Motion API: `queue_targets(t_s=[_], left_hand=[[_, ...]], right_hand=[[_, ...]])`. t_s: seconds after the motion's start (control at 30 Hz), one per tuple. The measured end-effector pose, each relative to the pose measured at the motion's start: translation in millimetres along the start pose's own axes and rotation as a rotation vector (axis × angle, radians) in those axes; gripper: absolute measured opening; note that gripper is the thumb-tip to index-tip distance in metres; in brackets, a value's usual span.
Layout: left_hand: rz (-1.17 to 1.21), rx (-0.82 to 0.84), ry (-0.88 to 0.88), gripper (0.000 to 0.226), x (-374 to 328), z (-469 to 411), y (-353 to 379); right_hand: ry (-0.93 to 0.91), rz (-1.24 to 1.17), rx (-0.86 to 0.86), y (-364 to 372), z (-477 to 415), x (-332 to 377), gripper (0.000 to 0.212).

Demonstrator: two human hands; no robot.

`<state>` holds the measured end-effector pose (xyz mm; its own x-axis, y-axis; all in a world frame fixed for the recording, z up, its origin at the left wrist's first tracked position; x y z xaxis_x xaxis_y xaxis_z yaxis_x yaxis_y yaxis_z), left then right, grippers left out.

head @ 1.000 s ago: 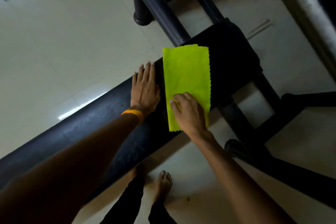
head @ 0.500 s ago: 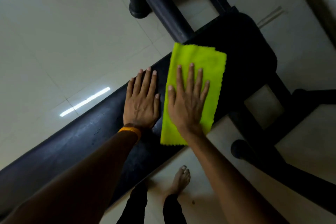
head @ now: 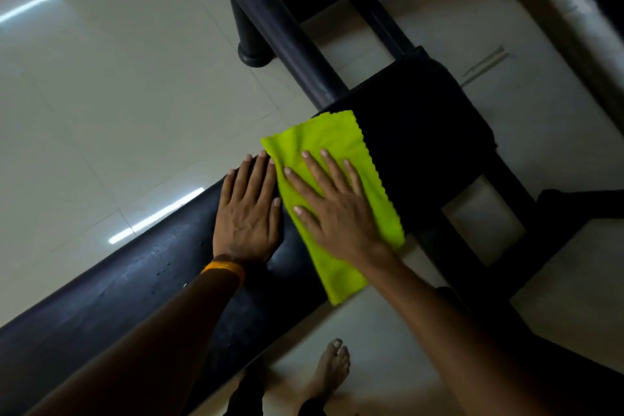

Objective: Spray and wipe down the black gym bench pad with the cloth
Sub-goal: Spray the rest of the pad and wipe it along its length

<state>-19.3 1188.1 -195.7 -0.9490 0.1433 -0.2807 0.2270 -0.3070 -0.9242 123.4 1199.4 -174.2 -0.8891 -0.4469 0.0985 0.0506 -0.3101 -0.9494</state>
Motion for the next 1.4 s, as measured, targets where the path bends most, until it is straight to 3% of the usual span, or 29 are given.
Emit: queue_targets(t_s=[0.07, 0.13, 0.2, 0.23, 0.33, 0.4, 0.5, 0.6, 0.67, 0.73, 0.83, 0.93, 1.03, 1.13, 1.23, 1.33, 1.4], left_hand=[[-0.022, 0.007, -0.019, 0.064, -0.3, -0.4, 0.1], [-0.038, 0.012, -0.031, 0.065, -1.2, -0.6, -1.0], [-0.037, 0.021, -0.034, 0.064, -3.0, 0.6, -2.3], [-0.036, 0.024, -0.035, 0.064, -4.1, 0.4, -3.0], [-0.024, 0.033, -0.041, 0.065, -7.7, -0.2, -6.6], [-0.002, 0.027, -0.017, 0.065, -11.8, -1.3, -12.1], [0.044, -0.012, 0.118, 0.063, -36.0, -17.6, -24.3], [0.076, 0.006, 0.253, 0.064, -73.0, -52.6, -23.5], [0.010, 0.053, 0.278, 0.066, -84.3, -70.5, -13.1], [-0.086, 0.048, 0.271, 0.066, -83.9, -76.8, -4.0], [-0.123, 0.017, 0.270, 0.067, -82.0, -75.3, -1.2], [-0.145, 0.004, 0.264, 0.067, -83.4, -77.2, -0.4], [-0.146, 0.008, 0.261, 0.068, -83.1, -77.1, -0.6], [-0.136, 0.007, 0.268, 0.068, -82.5, -77.1, -1.6], [-0.135, 0.007, 0.270, 0.068, -82.0, -76.8, -0.7], [-0.143, 0.004, 0.261, 0.068, -80.0, -77.3, 0.4], [-0.148, 0.012, 0.260, 0.067, -81.4, -77.1, -0.5]], right_hand=[[-0.011, 0.069, -0.009, -9.8, -27.4, -49.9, 0.060], [0.239, 0.001, -0.095, -26.0, -43.4, -94.1, 0.060], [0.476, -0.103, -0.159, -23.1, -29.2, -84.7, 0.061], [0.510, -0.131, -0.155, -15.4, -13.9, -64.3, 0.062], [0.336, -0.128, -0.059, 8.4, 41.4, -16.8, 0.063], [0.293, -0.105, -0.074, 12.7, 51.0, -43.1, 0.063], [0.627, -0.151, -0.188, 2.0, 42.1, -122.8, 0.062], [0.849, -0.255, -0.288, 3.5, 48.6, -124.0, 0.062], [0.852, -0.310, -0.308, 13.0, 62.4, -86.9, 0.061], [0.739, -0.303, -0.269, 20.8, 74.0, -64.8, 0.061], [0.568, -0.184, -0.204, 16.7, 62.8, -116.7, 0.064], [0.753, -0.256, -0.263, 4.3, 53.0, -202.3, 0.064], [0.949, -0.312, -0.333, 4.3, 54.7, -188.5, 0.063], [0.794, -0.223, -0.235, 7.4, 53.9, -119.2, 0.065], [0.620, -0.123, -0.168, 1.8, 41.6, -136.7, 0.066], [0.758, -0.173, -0.186, -9.1, 23.8, -201.2, 0.068], [0.900, -0.249, -0.230, -11.2, 21.1, -200.8, 0.069]])
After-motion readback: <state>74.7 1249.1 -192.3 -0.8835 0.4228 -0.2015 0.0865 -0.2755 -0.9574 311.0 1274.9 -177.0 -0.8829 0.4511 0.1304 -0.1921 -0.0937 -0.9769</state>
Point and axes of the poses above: each hand's wrist, its own z-axis away from the middle knuckle, its own y-axis out of the palm, x = y × z, the point moved 7 cm from there along -z, towards the middle knuckle, and after that the axes turned 12 degrees about x, right-handed, at the moved point
